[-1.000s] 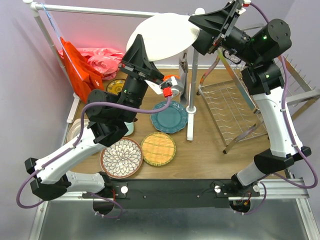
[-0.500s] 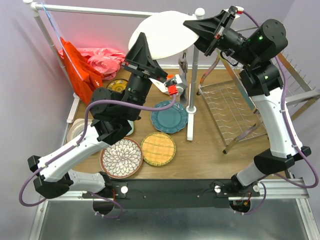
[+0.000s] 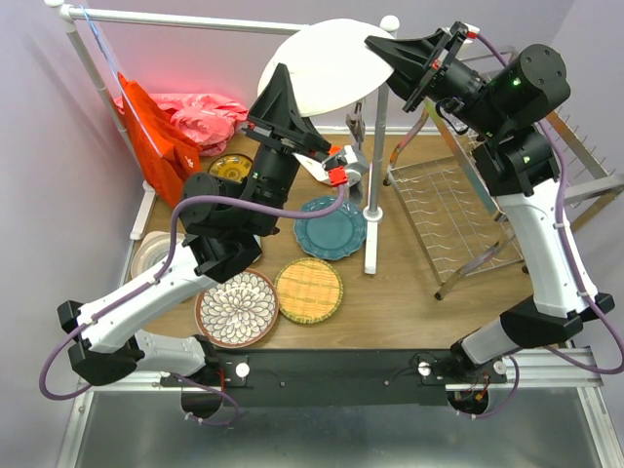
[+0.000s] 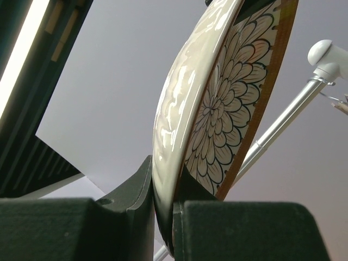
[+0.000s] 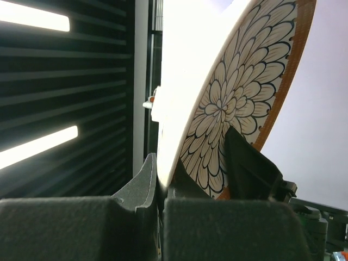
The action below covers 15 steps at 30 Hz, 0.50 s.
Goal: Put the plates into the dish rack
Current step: Pass the plate from the left arm to the right
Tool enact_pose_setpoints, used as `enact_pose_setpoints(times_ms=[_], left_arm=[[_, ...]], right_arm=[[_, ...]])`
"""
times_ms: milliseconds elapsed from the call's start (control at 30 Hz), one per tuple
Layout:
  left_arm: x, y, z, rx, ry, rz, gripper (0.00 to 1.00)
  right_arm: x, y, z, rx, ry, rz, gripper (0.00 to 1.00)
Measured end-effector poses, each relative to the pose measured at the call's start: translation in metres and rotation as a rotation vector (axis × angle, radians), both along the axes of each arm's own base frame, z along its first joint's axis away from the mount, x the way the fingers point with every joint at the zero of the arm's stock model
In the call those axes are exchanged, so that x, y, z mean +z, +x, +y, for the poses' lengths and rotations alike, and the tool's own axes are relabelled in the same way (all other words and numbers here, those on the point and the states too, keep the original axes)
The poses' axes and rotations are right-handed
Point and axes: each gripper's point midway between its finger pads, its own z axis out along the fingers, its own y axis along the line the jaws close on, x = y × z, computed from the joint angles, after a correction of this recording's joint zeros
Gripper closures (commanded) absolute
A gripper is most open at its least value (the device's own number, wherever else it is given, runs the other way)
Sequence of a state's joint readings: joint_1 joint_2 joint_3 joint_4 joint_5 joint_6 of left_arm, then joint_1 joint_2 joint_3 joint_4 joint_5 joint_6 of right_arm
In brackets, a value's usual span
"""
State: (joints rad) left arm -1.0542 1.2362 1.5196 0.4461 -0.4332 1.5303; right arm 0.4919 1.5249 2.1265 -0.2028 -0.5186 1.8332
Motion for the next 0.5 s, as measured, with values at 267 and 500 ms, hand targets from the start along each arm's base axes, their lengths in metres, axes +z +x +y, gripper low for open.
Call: enact_pose_setpoints(times_ms=[267,500], left_arm=[[-0.0023,0.0001,-0.0025,-0.011,-0.005,0.002,0.94],[-0.0053,0.0014,-0.0039,-0.009,-0.001,0.006,0.34]], right_arm=[[-0.0018,-0.0012,-0.0032,-0.018,0.000,0.003,0.99],[-0.0046,-0.0013,-0.0022,-0.039,-0.035,-0.052,0.99]])
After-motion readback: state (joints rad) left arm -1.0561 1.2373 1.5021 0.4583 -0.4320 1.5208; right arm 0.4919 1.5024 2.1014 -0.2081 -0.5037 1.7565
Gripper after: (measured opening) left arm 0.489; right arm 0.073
